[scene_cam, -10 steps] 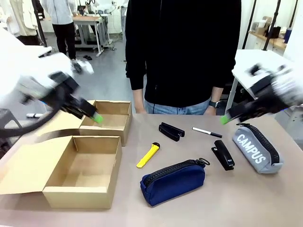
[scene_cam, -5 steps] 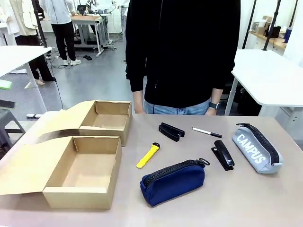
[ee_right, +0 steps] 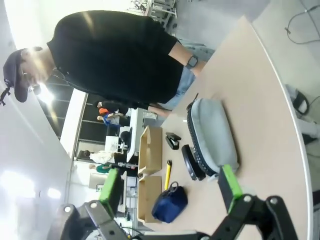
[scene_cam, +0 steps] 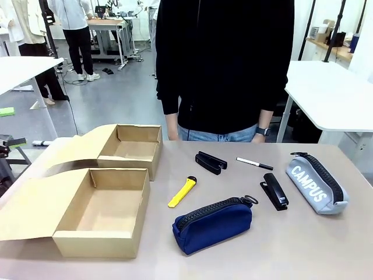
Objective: Place items inside the box.
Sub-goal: Pick up a Pencil pouch or Stapler and place it inside the Mailer Box closest to the robot.
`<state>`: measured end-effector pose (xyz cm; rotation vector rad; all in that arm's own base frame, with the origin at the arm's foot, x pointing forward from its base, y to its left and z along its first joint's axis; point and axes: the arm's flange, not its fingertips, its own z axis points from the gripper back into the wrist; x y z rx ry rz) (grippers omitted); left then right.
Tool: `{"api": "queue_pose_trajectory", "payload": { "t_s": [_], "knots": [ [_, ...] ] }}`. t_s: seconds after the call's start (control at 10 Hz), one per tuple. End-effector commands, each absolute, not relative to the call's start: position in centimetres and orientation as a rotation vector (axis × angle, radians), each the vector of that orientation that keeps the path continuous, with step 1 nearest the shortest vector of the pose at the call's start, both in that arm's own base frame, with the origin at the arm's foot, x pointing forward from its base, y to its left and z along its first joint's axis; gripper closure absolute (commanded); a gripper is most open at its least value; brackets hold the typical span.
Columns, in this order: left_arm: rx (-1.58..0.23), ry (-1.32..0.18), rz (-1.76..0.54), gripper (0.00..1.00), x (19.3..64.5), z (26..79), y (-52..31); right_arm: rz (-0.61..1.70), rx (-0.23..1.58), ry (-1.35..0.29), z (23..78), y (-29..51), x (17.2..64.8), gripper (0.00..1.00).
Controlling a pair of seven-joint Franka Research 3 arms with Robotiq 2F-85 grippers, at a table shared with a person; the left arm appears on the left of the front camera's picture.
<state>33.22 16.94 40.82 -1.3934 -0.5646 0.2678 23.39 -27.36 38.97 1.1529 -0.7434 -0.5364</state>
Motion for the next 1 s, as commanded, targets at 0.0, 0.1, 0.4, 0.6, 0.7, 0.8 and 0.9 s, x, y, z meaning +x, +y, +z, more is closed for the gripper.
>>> {"api": "queue_pose_trajectory", "payload": {
  "t_s": [0.0,0.1,0.4,0.6,0.7,0.8,0.9],
  "knots": [
    [-1.392,-0.571,0.194,0.0,32.3,42.4,18.6,-0.485,1.151,-0.722,40.1,-26.8,23.2,0.0],
    [-1.392,-0.571,0.194,0.0,32.3,42.4,18.6,-0.485,1.151,-0.722,40.1,-26.8,23.2,0.0],
    [-1.392,-0.571,0.194,0.0,32.3,42.4,18.6,-0.485,1.151,-0.722,40.1,-26.8,23.2,0.0],
    [-1.392,-0.571,0.194,0.0,32.3,42.4,18.6,-0.485,1.151,-0.722,40.1,-26.8,23.2,0.0],
    [-1.392,-0.571,0.194,0.0,32.3,42.4,18.6,-0.506,1.149,-0.684,40.1,-26.6,23.0,0.0],
    [-1.392,-0.571,0.194,0.0,32.3,42.4,18.6,-0.307,1.085,-0.669,41.2,-22.2,25.4,0.0],
    [-1.392,-0.571,0.194,0.0,32.3,42.4,18.6,-0.125,1.025,-0.65,41.9,-17.7,28.1,0.0]
  ]
}}
